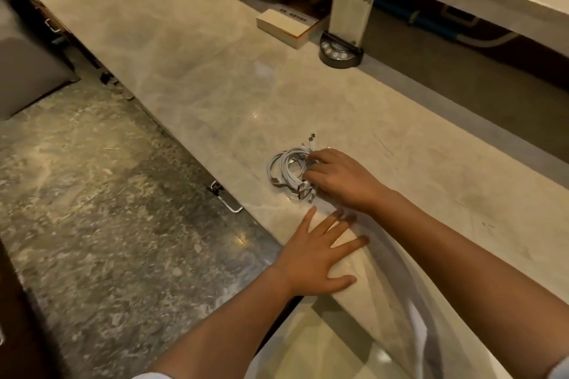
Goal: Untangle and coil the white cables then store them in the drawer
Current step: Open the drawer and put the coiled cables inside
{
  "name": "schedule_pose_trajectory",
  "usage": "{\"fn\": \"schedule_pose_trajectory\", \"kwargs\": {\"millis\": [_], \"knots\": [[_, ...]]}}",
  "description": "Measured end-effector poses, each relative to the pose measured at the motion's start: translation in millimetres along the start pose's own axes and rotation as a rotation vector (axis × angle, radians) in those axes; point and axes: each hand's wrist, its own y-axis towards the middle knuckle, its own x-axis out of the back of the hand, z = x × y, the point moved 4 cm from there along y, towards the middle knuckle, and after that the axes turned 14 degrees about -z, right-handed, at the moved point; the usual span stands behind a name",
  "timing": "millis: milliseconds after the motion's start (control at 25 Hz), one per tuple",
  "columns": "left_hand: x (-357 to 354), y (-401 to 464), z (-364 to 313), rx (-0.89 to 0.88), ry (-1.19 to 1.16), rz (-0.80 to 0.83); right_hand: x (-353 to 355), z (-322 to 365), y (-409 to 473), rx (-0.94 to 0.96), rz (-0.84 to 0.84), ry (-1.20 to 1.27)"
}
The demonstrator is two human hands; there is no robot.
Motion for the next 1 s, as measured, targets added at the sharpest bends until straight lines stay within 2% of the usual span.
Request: {"fn": "schedule_pose_trajectory", "kwargs": {"millis": [120, 280, 480, 560, 720, 840, 1000], "knots": [[-2.0, -0.1, 0.1, 0.008, -0.001, 0.003, -5.8, -1.6, -1.5, 0.046, 0.035, 0.004], [-3.1, 0.4, 0.9, 0.003, 0.0, -0.018, -9.0, -4.8, -0.1, -0.002, 0.114, -0.005], [-3.2, -0.7, 0.2, 0.013, -0.011, -0.033, -4.4, -12.0, 9.6, -0.13, 0.344, 0.074], [-1.9, -0.1, 0.4, 0.005, -0.005, -0.046, -5.1, -13.0, 11.4, -0.121, 0.415, 0.083], [-2.4, -0.6, 0.2, 0.005, 0.002, -0.043, -8.4, -9.4, 9.4, -0.197, 0.355, 0.133], [-2.5, -0.1, -0.4, 0.02, -0.001, -0.031, -8.6, -6.0, 8.3, -0.159, 0.244, 0.132], [-3.3, -1.0, 0.2, 0.019, -0.008, -0.02, -9.4, -4.3, 6.8, -0.147, 0.212, 0.137]]}}
